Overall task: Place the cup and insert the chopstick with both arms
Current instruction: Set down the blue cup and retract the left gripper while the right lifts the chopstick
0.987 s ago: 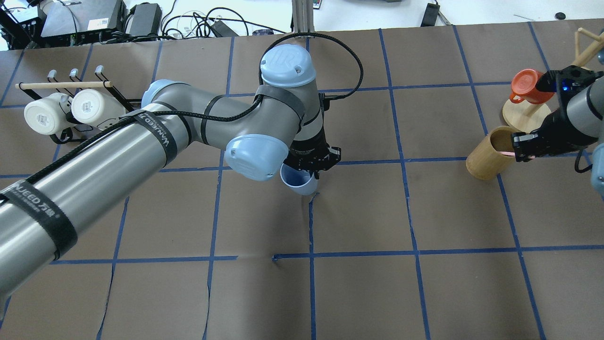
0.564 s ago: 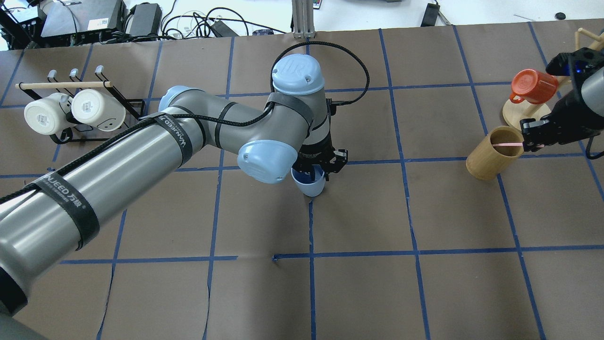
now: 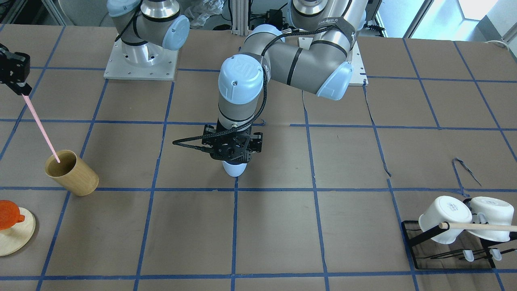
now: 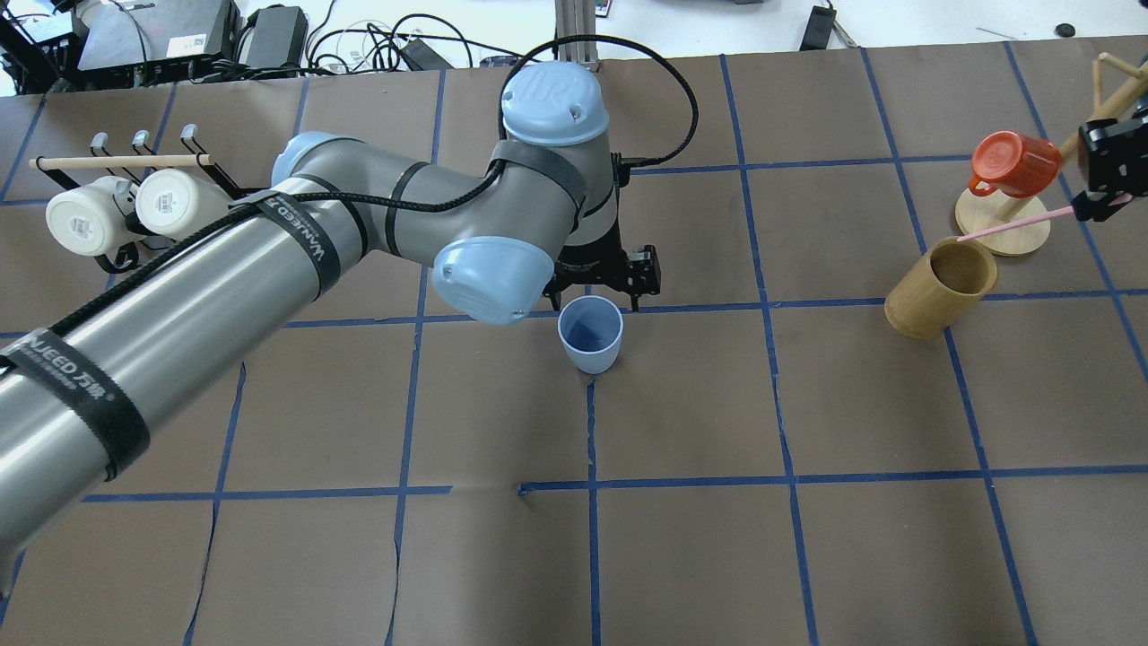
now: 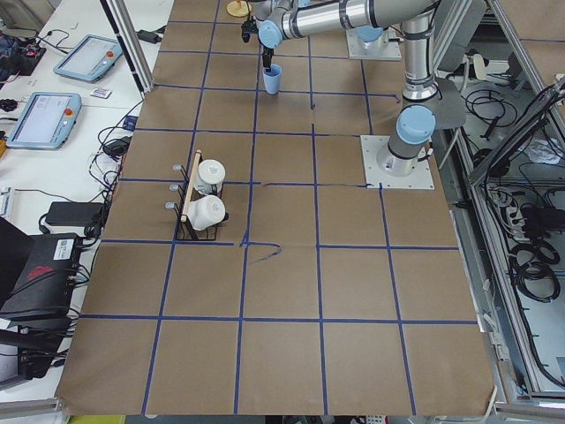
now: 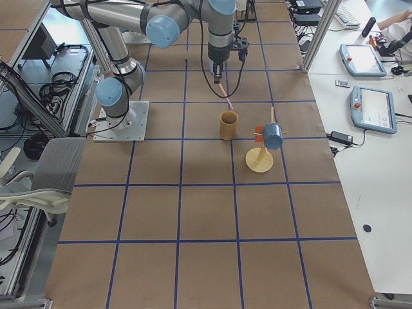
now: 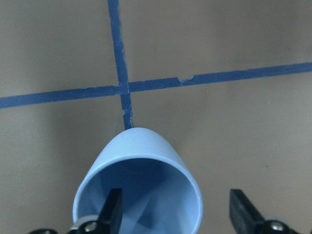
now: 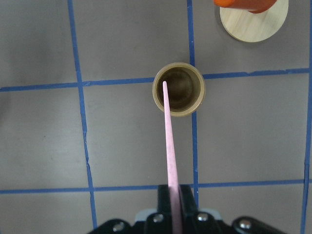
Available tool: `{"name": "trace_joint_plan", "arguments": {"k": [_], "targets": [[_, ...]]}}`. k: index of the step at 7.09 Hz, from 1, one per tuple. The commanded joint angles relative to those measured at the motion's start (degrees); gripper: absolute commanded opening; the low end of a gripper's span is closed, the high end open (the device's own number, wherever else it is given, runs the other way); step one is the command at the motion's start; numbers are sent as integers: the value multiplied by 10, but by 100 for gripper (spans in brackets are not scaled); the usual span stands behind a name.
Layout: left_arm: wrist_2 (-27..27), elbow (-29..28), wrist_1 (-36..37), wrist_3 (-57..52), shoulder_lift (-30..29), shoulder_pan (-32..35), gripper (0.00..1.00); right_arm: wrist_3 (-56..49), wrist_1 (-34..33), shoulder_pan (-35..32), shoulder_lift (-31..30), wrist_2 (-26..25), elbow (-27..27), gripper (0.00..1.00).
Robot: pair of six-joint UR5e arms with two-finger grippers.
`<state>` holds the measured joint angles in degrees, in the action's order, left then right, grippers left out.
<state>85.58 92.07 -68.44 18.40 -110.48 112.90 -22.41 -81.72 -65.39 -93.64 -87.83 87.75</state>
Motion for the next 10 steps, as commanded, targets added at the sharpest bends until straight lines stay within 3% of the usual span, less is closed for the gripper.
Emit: {"name": "trace_joint_plan", "arguments": {"k": [1,3,4,6,7,8,10], "targets": [[22,-17,-85,0,74,-21,100,2,87,-62,43,-27,-104,0],[72,-11,-190,0,167,-31,100,32,85,-137,57,-16,-110,0],[69,-2,-201,-13,190,-68,100,86,84,-176,58,-18,-109,0],[67,-13,-240,-128,223,-151,100,99,83,-261,68,-3,-105,0],[54,-22,-240,-178,229,-185,100,151,79,-284,82,52,-108,0],[49,-27,-239,-200,230,-201,100,217,56,-294,94,63,-108,0],[18,-27,-213,-192,226,-208,100,299,44,-398,109,58,-107,0]]}}
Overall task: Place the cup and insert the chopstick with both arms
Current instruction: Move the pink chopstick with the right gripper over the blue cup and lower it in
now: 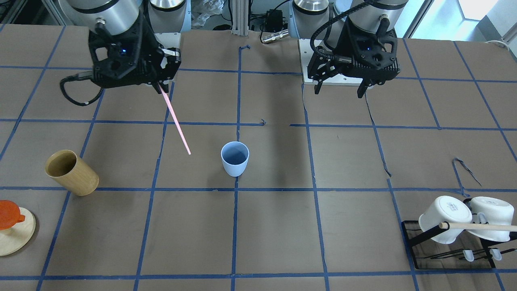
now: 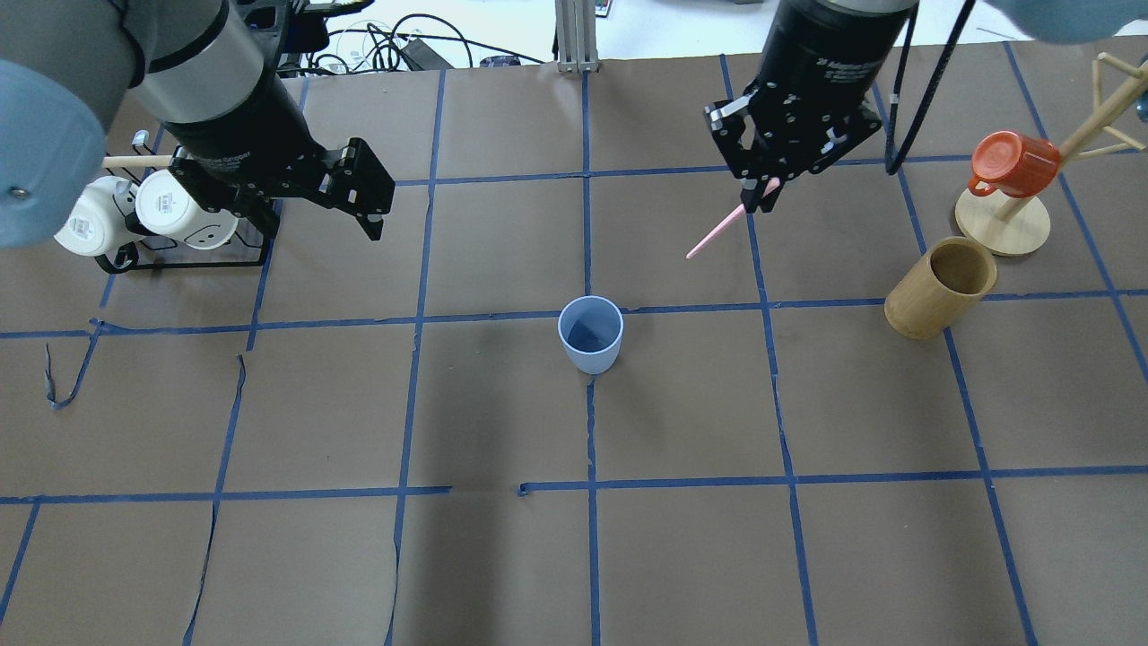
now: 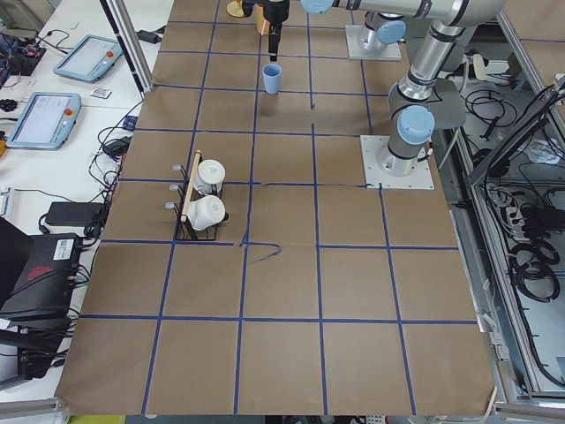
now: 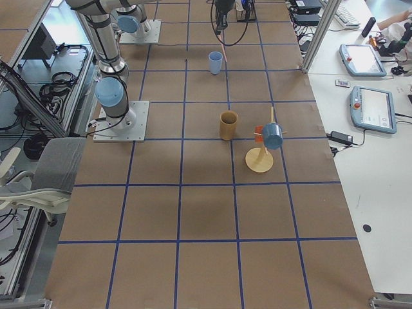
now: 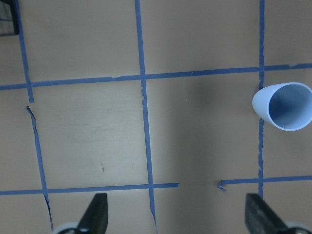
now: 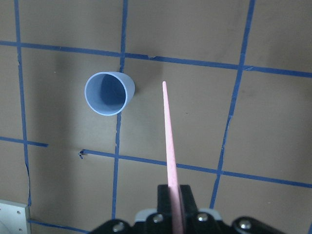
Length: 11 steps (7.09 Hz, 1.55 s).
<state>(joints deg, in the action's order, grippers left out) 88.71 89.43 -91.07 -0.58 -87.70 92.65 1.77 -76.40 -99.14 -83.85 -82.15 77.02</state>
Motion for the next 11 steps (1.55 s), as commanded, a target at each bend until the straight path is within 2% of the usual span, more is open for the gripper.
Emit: {"name": "trace_joint_plan", "arguments": {"k": [1,4,6,7,8,10,11], "targets": [[-14,0,13,0,0,-5,100,99,-44,-97,39,0,0,0],[-12,0,13,1,1,-5,100,123,-46,-114,67,-4,3,0],[-13,3,13,0,1,-5,100,122,-60,-114,79,-2,29,0],[-13,3,14,0,1,-5,100,125,-103,-114,89,-4,36,0],[-13,3,14,0,1,-5,100,125,-108,-114,92,-2,38,0],[-11,0,14,0,2,-5,100,125,-109,-114,100,-3,38,18],[-9,0,14,0,2,-5,100,131,-109,-114,100,-5,38,33]]}}
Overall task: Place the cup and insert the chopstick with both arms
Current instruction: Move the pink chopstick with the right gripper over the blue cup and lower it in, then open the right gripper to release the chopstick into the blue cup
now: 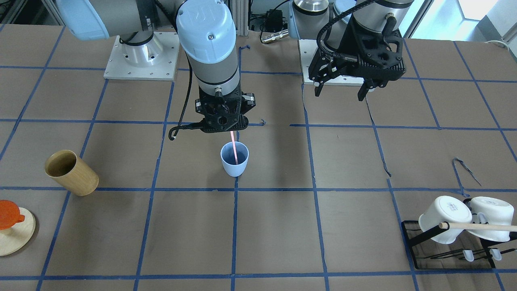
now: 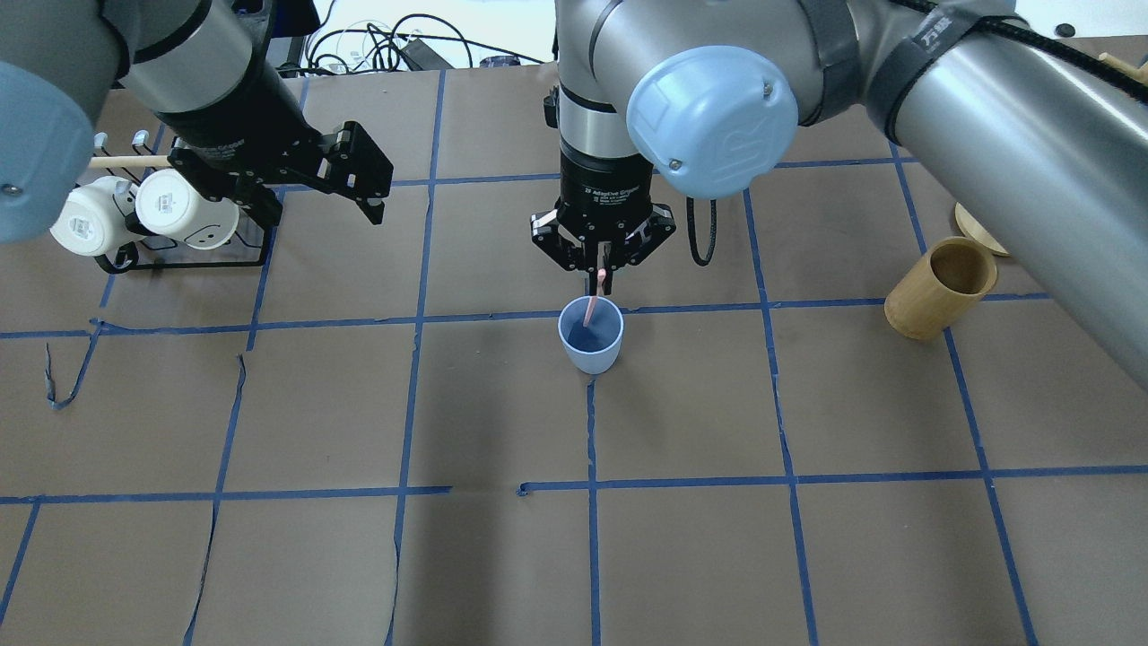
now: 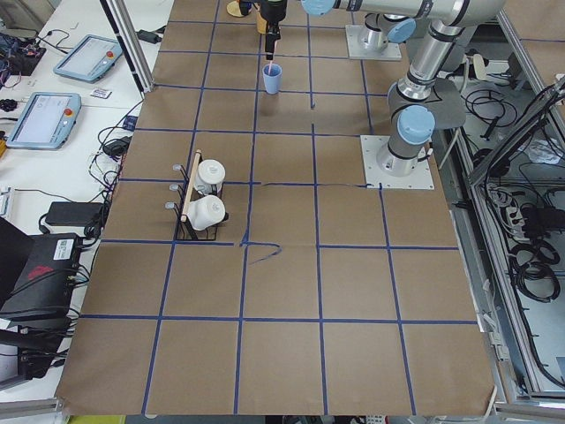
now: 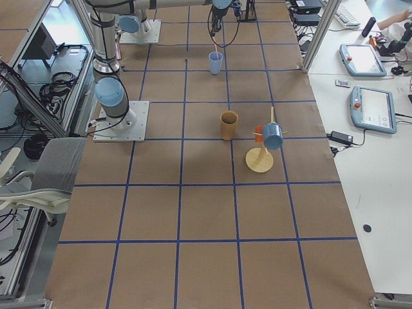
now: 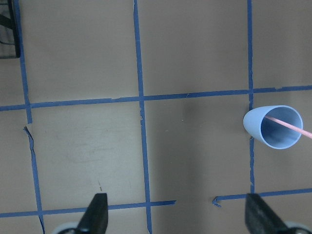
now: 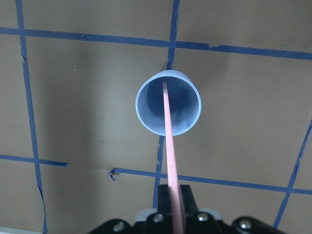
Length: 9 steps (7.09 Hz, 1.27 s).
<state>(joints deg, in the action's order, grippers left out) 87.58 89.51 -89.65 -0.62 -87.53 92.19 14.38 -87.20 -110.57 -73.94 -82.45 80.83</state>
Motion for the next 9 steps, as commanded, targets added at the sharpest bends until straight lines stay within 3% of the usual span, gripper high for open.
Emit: {"name": "trace_joint_plan", "arguments": {"k": [1,3,5,6,8,9], "targets": [[3,0,0,-2,4,0,100,17,0,3,-1,-1,-6,45],[5,0,-1,-2,7,0,100,7,2,12,-4,-25,-28,54],[2,0,-1,-1,7,-1,100,-24,14,77,-3,-30,-79,58],[1,-1,-1,-1,8,-1,100,-75,19,122,-12,-41,-85,60],[1,0,-2,0,12,0,100,-319,19,194,-53,-52,-74,71],[1,5,-2,-1,15,0,100,-341,21,218,-86,-47,-68,74]]}}
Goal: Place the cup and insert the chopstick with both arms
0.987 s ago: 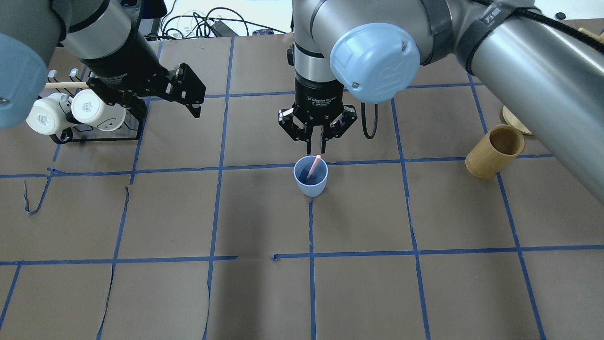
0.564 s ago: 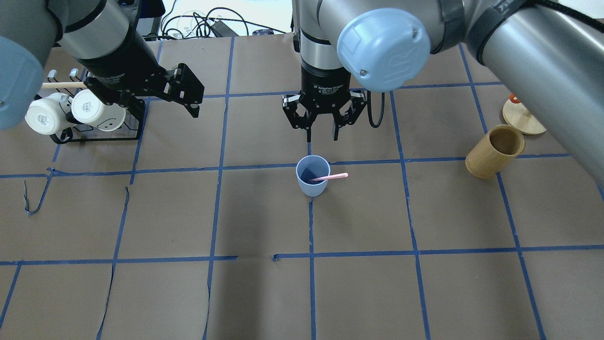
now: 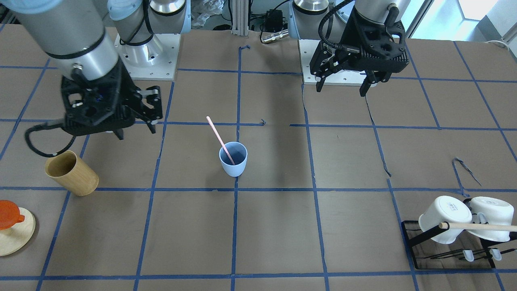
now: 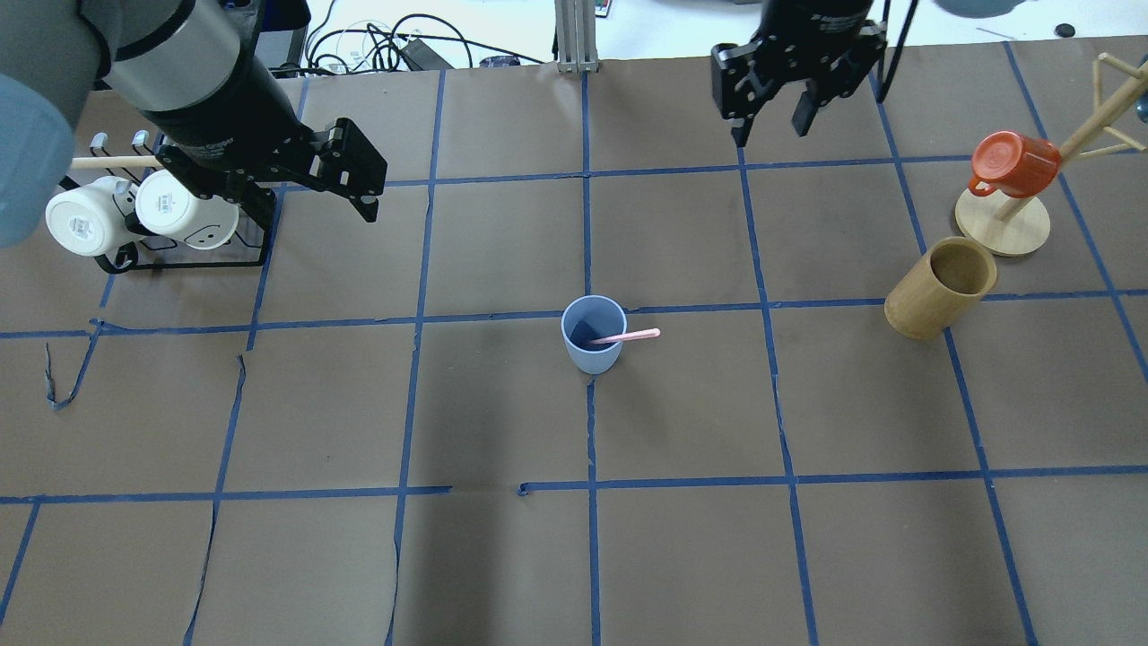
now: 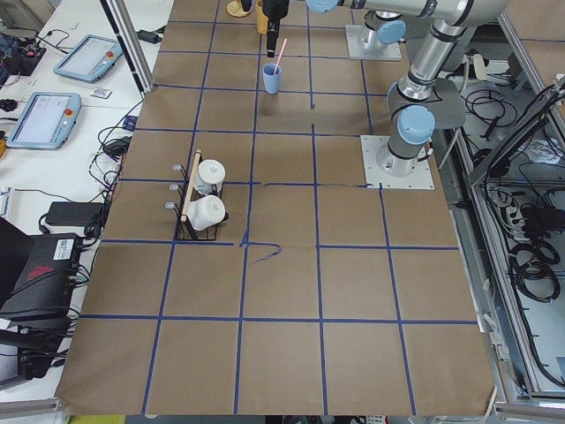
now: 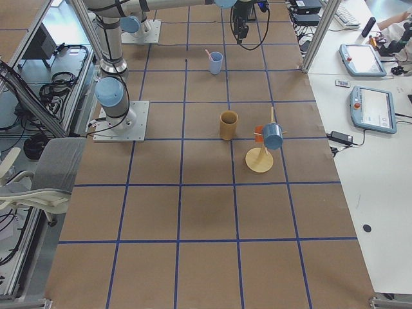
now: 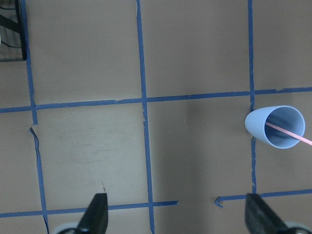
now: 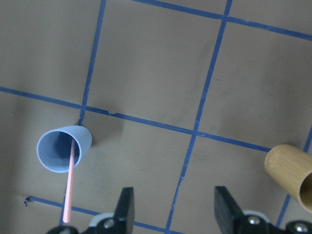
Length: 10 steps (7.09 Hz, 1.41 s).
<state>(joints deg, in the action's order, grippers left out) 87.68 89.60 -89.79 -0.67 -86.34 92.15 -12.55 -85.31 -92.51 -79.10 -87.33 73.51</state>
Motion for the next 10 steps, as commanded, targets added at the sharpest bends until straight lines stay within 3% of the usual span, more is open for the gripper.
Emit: {"name": "trace_joint_plan", "arguments": {"k": [1,3,4,5,7,10], "targets": [[1,6,1,0,2,0,100,-57,-3,38,-75,5,33,81],[2,5,1,1,4,0,100,14,-34,37,-162,8,142,90],[-1,4,1,-1,2,-1,100,37,-80,36,-175,0,166,100],[-3,4,1,-6,2,0,100,42,-80,36,-175,6,169,100],[-3,8,10,-4,1,0,100,153,-85,30,-169,-1,168,100],[-2,8,10,0,3,0,100,150,-93,0,-125,-25,155,100]]}}
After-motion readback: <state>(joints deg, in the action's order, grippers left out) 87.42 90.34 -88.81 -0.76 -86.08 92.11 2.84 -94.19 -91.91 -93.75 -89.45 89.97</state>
